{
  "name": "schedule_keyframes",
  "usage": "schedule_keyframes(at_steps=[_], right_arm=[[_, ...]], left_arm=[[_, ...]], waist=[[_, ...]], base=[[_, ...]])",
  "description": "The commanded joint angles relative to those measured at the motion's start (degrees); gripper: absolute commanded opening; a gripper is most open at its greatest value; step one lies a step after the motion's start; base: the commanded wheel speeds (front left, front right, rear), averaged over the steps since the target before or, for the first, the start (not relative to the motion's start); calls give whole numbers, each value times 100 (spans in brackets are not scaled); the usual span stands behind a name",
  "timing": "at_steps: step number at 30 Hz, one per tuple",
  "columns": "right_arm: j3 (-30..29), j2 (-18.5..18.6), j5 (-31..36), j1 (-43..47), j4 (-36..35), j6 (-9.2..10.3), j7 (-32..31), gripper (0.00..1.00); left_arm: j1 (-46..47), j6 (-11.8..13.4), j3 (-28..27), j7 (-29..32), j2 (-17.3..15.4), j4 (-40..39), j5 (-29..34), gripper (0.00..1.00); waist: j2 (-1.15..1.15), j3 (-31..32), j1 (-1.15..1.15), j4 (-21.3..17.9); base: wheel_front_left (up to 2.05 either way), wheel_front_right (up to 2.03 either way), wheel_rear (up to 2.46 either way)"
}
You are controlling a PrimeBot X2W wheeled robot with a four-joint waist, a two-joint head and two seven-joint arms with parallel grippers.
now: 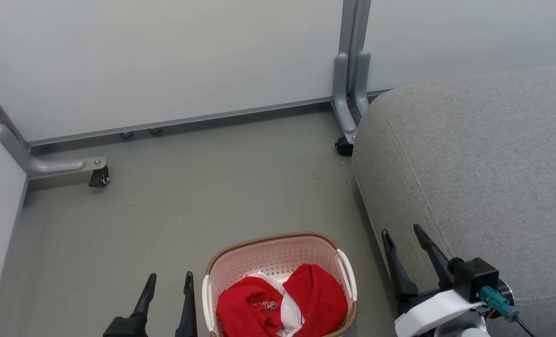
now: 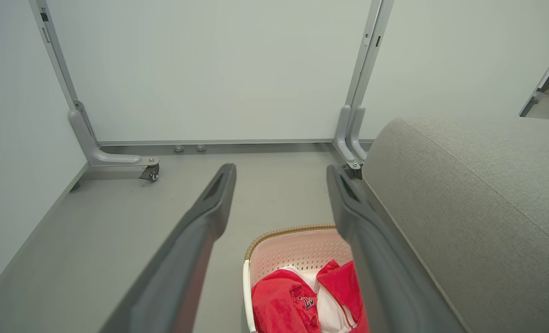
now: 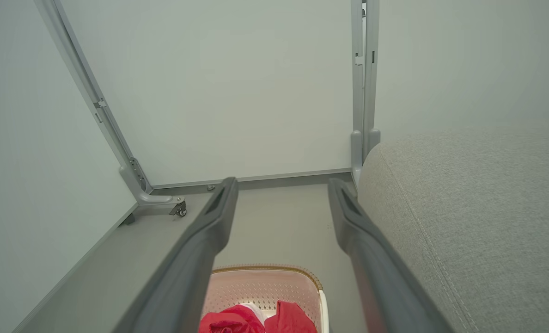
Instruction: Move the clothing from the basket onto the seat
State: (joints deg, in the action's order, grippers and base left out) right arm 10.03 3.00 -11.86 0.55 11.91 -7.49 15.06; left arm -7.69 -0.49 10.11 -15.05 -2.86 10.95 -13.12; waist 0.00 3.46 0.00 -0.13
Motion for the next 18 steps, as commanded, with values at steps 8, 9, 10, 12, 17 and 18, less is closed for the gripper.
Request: schedule_keyframes(at_steps=[8,9,10,12,17,18], right_arm=[[-1,5,-43,-44,-8,0,18,100],[-3,5,-53,-53,-10,0,18,100],[-4,4,-58,-59,-12,0,18,100],[-5,4,-65,-70,-15,0,18,100],[-5,2,-55,-80,-25,0,18,100],[-22,2,-37,-84,-28,0,18,100]], left_arm=[[-37,-21,16,-12,-5,72,3,100],[-27,-15,16,-12,-5,78,-5,100],[-20,-10,16,-12,-5,81,-11,100],[-14,0,16,-12,-5,84,-18,100],[0,11,9,-12,-5,118,27,100],[13,28,20,-12,-5,134,58,100]], waist=[[0,-34,0,14],[0,-42,0,15],[0,-48,0,15],[0,-60,0,14],[0,-91,0,7],[0,-102,0,2]], base=[[0,0,0],[0,0,0],[0,0,0],[0,0,0],[0,0,0],[0,0,0]])
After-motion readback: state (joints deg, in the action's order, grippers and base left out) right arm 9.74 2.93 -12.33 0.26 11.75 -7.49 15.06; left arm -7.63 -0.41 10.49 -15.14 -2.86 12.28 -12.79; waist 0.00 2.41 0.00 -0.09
